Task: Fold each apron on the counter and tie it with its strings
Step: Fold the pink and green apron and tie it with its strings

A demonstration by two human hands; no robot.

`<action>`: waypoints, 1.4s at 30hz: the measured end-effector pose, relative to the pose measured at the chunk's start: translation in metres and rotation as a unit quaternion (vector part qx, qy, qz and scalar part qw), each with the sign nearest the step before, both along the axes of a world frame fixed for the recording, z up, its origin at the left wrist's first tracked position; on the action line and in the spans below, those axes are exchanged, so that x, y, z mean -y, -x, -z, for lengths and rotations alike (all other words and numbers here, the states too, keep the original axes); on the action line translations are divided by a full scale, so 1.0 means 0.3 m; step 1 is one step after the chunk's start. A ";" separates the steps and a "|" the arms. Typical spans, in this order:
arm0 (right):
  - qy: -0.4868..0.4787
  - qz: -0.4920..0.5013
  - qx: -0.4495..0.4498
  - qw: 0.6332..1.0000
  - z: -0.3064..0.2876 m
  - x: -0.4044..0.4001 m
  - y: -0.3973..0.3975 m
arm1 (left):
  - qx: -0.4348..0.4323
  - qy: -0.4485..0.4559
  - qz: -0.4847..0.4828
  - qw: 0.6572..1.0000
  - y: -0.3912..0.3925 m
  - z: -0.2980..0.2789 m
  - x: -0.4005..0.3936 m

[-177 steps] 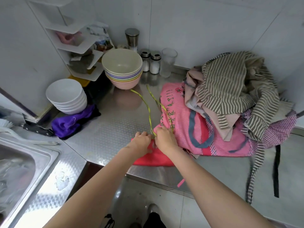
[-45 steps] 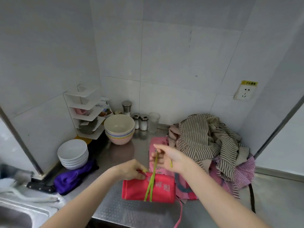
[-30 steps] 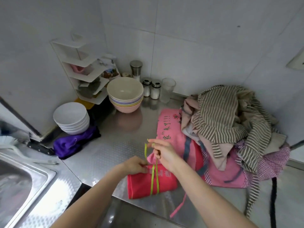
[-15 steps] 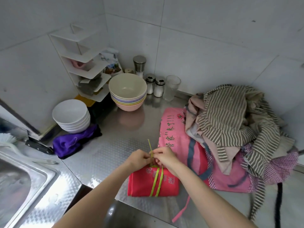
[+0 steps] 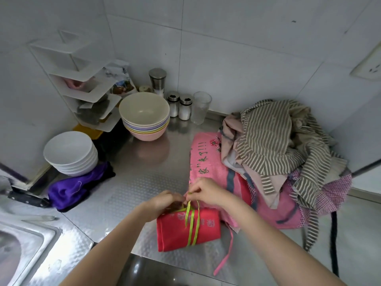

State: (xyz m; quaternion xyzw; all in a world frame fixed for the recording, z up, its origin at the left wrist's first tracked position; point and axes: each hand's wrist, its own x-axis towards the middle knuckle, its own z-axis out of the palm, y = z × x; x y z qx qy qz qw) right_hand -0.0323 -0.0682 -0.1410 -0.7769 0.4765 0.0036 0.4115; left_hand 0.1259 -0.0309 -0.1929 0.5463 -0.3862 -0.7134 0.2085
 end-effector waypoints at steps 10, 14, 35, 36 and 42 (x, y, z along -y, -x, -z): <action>0.178 -0.073 -0.054 0.980 -0.034 -0.081 -0.052 | -0.023 -0.079 -0.064 0.995 0.037 -0.010 0.058; 0.209 -0.133 -0.010 0.969 -0.014 -0.098 -0.015 | 0.040 -0.085 -0.060 0.994 0.029 -0.047 0.073; -0.155 0.310 0.289 0.892 -0.014 -0.168 -0.020 | 0.073 0.012 -0.079 0.994 0.074 -0.038 0.063; -0.153 0.284 0.277 0.905 -0.025 -0.175 -0.029 | 0.093 0.010 -0.097 0.991 0.067 -0.032 0.061; -0.194 0.356 0.255 0.878 -0.043 -0.152 -0.016 | 0.079 0.037 -0.132 0.987 0.044 -0.057 0.050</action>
